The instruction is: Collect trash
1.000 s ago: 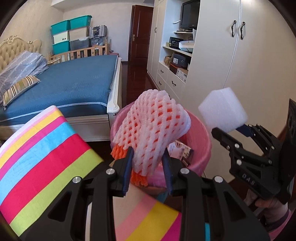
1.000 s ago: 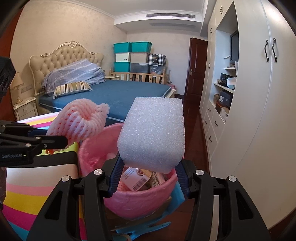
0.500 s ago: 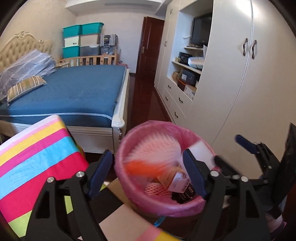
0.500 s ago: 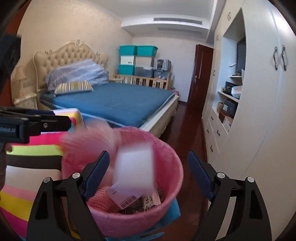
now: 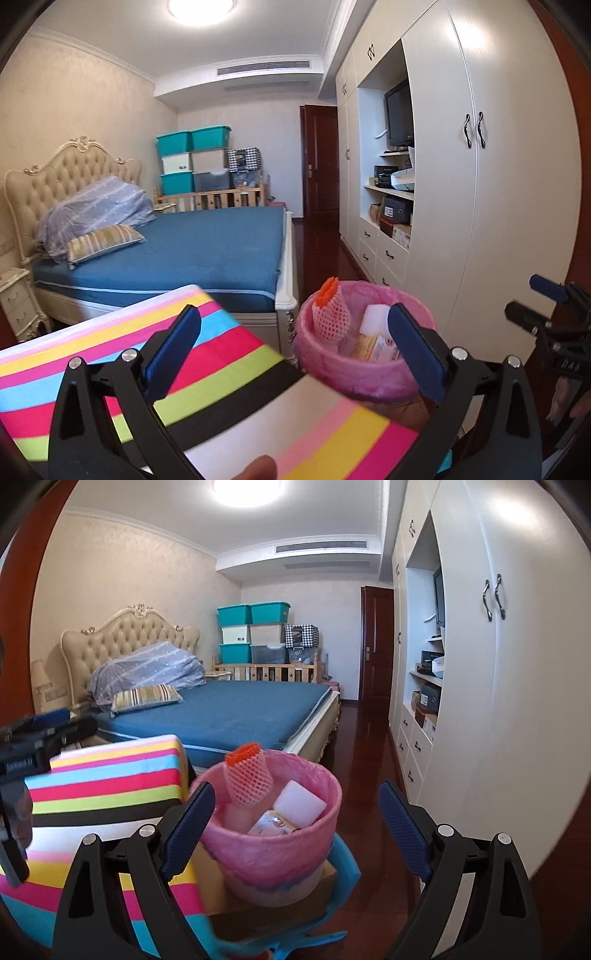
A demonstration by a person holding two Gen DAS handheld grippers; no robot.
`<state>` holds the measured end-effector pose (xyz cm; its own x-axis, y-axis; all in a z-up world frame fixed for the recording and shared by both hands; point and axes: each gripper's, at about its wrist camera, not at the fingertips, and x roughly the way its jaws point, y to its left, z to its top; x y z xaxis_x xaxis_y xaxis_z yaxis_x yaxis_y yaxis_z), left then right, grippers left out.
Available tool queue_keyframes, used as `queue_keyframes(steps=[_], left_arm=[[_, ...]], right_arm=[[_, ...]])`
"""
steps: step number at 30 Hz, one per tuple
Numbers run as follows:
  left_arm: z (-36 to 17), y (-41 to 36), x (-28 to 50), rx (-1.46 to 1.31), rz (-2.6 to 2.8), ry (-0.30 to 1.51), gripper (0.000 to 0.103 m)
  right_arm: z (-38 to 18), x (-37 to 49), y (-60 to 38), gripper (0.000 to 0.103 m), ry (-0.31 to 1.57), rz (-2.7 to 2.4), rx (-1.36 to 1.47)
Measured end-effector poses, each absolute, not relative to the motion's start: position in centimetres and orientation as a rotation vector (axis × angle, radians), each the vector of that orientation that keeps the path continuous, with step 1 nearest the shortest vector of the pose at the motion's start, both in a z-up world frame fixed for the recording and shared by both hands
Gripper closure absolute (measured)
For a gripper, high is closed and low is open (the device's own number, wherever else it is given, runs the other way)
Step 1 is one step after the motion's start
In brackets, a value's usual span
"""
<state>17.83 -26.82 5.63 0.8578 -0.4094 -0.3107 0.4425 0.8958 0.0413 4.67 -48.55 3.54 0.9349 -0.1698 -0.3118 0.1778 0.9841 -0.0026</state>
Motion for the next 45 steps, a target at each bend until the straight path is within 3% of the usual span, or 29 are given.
queue_keyframes(steps=[12,45], left_arm=[[1.7,-24.1,10.5,0.098,-0.446,0.393,0.005],[-0.3,-25.2,11.6,0.147,-0.423,0.425,0.005]], right_arm=[[2.5,2.7,-44.0,0.019,0.398,-0.118,-0.058],[0.8,2.6,-42.7,0.019,0.437,-0.086,-0.057]])
